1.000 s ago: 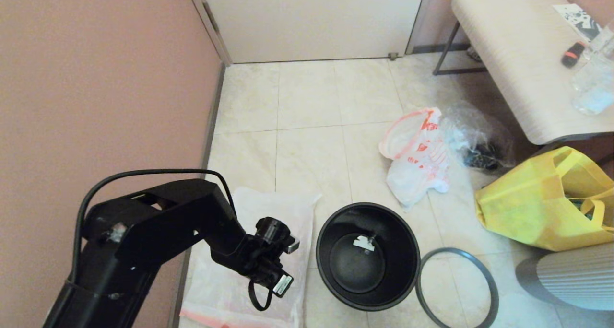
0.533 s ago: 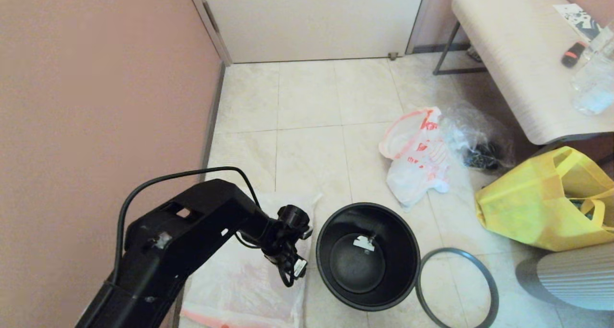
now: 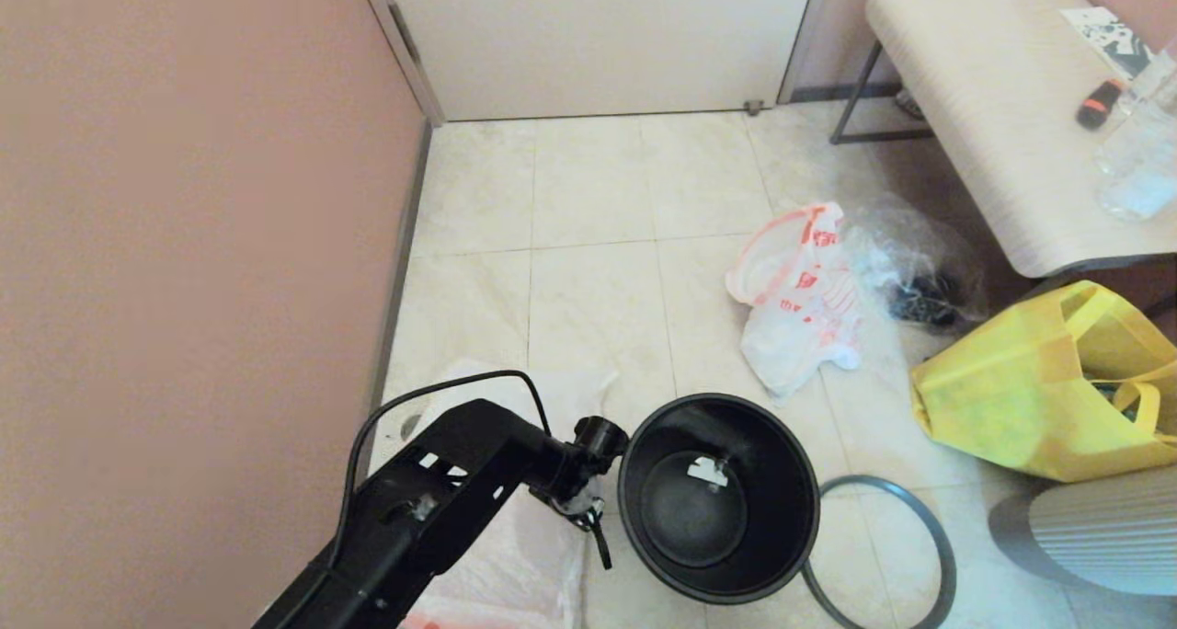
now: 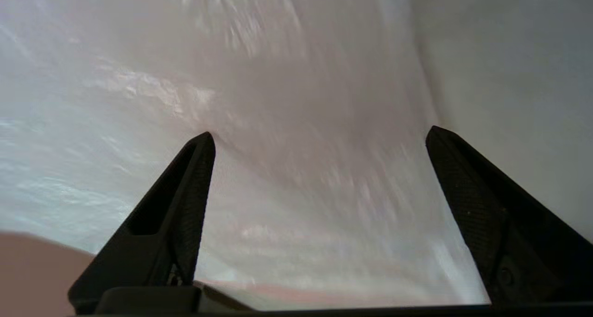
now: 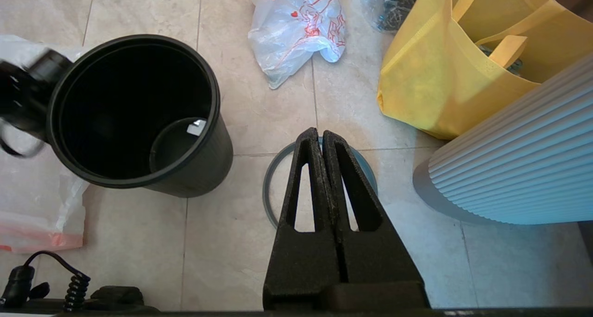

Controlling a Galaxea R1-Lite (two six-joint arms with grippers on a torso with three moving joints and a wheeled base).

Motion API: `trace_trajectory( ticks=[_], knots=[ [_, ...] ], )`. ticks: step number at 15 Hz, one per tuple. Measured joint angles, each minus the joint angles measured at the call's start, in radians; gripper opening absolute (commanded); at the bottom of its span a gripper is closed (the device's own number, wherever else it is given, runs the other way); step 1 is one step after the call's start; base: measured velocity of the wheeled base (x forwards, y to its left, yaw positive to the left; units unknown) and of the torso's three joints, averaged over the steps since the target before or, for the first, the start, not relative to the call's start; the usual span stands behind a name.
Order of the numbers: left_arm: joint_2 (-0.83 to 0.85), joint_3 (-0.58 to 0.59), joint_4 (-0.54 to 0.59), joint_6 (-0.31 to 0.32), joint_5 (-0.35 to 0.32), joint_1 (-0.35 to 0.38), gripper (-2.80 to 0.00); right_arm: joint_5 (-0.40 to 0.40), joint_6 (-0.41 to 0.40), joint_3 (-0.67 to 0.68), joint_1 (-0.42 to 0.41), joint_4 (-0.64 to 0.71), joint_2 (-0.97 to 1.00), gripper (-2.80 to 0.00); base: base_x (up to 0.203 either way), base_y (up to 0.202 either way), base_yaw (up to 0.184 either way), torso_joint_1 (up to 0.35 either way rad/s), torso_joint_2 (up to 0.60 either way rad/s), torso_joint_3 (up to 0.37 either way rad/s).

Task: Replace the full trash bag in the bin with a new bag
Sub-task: Pick up a new trash bag

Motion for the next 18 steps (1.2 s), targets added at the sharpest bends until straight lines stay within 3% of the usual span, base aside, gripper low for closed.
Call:
trace_trajectory(
  ticks=[5,10,12,18],
  knots=[
    [0.04,-0.028,-0.064,0.001,0.018,-0.047,0.0,0.0,0.0,0.0,0.0,0.0,0.0,-2.8,0.0,0.0,0.0,0.0,0.0,0.0],
    [0.07,-0.027,-0.109,0.005,0.086,-0.007,0.0,0.0,0.0,0.0,0.0,0.0,0.0,-2.8,0.0,0.0,0.0,0.0,0.0,0.0],
    [0.073,-0.024,-0.113,0.003,0.097,0.01,-2.8,0.0,0.0,0.0,0.0,0.0,0.0,-2.8,0.0,0.0,0.0,0.0,0.0,0.0],
    [0.052,0.031,-0.109,-0.025,0.101,0.02,-2.8,0.0,0.0,0.0,0.0,0.0,0.0,-2.8,0.0,0.0,0.0,0.0,0.0,0.0]
  ],
)
